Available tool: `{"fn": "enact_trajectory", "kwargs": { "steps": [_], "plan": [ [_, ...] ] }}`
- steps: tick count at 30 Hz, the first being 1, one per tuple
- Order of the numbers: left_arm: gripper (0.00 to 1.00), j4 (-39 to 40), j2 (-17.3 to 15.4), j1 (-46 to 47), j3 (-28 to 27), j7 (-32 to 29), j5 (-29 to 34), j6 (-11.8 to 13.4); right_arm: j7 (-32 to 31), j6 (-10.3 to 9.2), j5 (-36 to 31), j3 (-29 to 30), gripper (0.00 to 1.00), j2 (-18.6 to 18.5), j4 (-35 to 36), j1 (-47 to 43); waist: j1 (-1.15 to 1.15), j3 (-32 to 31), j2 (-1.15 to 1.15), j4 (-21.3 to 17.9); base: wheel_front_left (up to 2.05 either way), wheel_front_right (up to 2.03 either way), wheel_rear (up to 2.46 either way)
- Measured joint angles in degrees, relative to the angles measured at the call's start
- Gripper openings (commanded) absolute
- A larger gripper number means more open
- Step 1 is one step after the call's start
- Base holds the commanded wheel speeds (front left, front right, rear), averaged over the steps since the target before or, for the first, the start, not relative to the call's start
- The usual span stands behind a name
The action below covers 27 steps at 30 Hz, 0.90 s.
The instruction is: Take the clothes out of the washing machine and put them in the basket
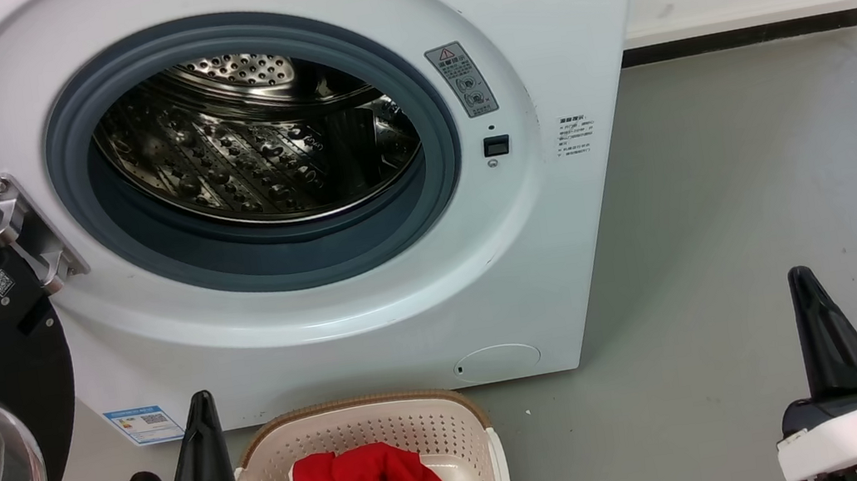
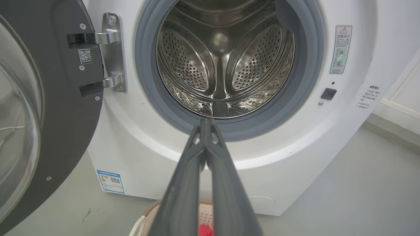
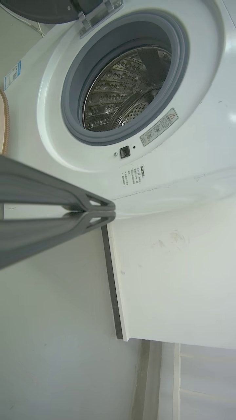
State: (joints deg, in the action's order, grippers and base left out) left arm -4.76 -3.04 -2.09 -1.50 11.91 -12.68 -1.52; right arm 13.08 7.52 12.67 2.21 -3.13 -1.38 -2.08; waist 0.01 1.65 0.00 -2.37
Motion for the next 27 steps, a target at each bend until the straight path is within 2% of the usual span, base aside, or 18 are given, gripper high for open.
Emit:
{"fn": "enact_trajectory", "kwargs": {
  "steps": [27],
  "plan": [
    [0.00, -2.9, 0.0, 2.4, -1.4, -6.1, -27.0, -2.0, -5.3, -0.01, 28.4, -0.3, 0.00, -0.9, -4.3, 2.2, 0.00, -0.3, 0.00, 0.5, 0.00, 0.00, 0.00]
  ]
}}
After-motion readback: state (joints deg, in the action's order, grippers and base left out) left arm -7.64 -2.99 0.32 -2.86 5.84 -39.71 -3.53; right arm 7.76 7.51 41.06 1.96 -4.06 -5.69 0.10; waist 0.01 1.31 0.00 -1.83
